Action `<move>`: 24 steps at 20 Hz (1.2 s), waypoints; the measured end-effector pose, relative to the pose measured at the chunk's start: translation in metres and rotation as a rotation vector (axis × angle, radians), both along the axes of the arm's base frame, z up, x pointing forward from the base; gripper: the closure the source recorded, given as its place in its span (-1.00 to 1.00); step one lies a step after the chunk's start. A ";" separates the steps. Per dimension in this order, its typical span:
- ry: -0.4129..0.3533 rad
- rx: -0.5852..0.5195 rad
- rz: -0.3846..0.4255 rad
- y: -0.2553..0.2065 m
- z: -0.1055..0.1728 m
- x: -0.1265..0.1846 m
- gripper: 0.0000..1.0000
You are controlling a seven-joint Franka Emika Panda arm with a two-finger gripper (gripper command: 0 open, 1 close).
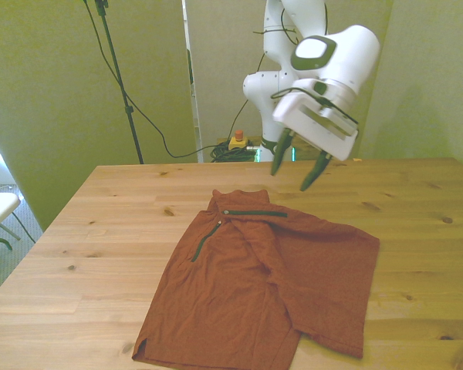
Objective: Fold the shorts
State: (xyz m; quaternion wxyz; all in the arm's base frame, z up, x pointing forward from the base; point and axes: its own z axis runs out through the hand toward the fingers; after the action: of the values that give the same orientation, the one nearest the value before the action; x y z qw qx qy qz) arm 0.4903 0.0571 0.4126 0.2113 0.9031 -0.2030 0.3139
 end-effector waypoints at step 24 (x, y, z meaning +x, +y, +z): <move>0.080 -0.028 0.235 0.077 -0.081 0.055 -1.00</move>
State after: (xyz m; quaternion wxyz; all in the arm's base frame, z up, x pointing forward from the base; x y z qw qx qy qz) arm 0.5450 0.1337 0.3317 0.1937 0.9295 -0.0828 0.3029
